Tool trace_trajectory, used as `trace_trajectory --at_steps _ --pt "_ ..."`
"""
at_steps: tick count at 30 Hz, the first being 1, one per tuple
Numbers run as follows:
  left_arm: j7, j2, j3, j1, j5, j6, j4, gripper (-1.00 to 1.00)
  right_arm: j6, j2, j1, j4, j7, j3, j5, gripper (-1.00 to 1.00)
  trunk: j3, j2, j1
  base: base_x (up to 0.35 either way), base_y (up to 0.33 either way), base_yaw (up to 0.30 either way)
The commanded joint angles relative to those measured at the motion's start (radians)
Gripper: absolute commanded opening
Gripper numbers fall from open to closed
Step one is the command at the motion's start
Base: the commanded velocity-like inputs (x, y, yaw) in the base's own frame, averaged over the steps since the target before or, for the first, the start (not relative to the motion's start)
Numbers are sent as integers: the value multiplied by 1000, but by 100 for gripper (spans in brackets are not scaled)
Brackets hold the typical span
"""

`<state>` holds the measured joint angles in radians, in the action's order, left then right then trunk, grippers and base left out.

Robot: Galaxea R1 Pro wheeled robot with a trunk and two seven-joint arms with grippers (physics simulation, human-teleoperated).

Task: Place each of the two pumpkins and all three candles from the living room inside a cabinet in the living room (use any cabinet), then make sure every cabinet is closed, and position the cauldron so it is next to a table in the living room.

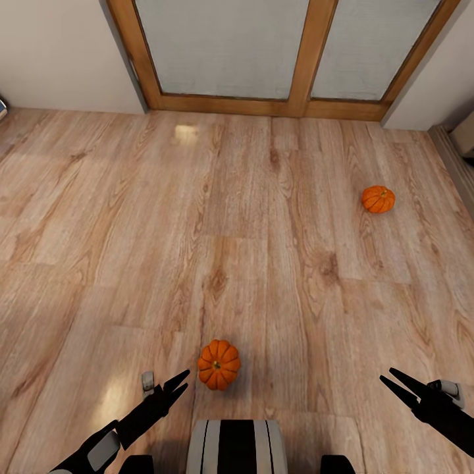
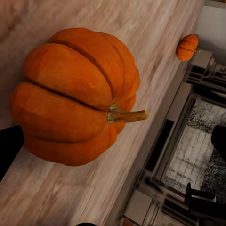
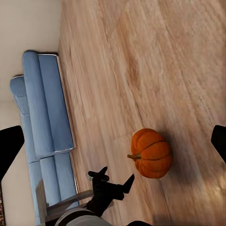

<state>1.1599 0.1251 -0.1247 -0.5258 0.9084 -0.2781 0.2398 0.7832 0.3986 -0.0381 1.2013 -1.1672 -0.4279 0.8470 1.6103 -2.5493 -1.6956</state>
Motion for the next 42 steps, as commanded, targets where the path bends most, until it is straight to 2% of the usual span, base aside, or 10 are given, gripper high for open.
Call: trace_trajectory --at_steps 1,6,15,19,25,29,34,38,42 --pt "2 1 -7 0 11 -10 0 100 6 0 0 0 0 0 5 100 1 0 0 0 0 0" --pt "1 1 -7 0 12 -10 0 100 6 0 0 0 0 0 5 100 16 -1 -2 0 0 0" --pt "1 2 -7 0 12 -10 -1 100 6 -1 0 0 0 -3 5 100 16 -1 -2 0 0 0" --pt "0 1 -7 0 12 -10 -1 100 5 -1 0 -1 0 -3 7 100 31 -2 -3 0 0 0" --pt "-1 1 -7 0 13 -10 -2 100 5 -1 0 -2 -2 -3 10 100 35 -2 -4 0 0 0" --pt "-11 1 -7 0 13 -10 -2 100 5 -2 0 -2 -3 -3 10 100 51 -3 -6 0 0 0" --pt "-22 1 -7 0 13 -10 -2 100 5 -2 0 -2 -3 -3 11 100 51 -3 -6 0 0 0" --pt "-35 1 -7 0 14 -10 -1 100 5 -3 0 -1 -3 -3 12 100 66 -4 -7 0 0 0" --pt "-41 0 -8 0 12 -10 0 100 5 -3 0 -1 -3 -3 11 100 66 -4 -7 0 0 0"
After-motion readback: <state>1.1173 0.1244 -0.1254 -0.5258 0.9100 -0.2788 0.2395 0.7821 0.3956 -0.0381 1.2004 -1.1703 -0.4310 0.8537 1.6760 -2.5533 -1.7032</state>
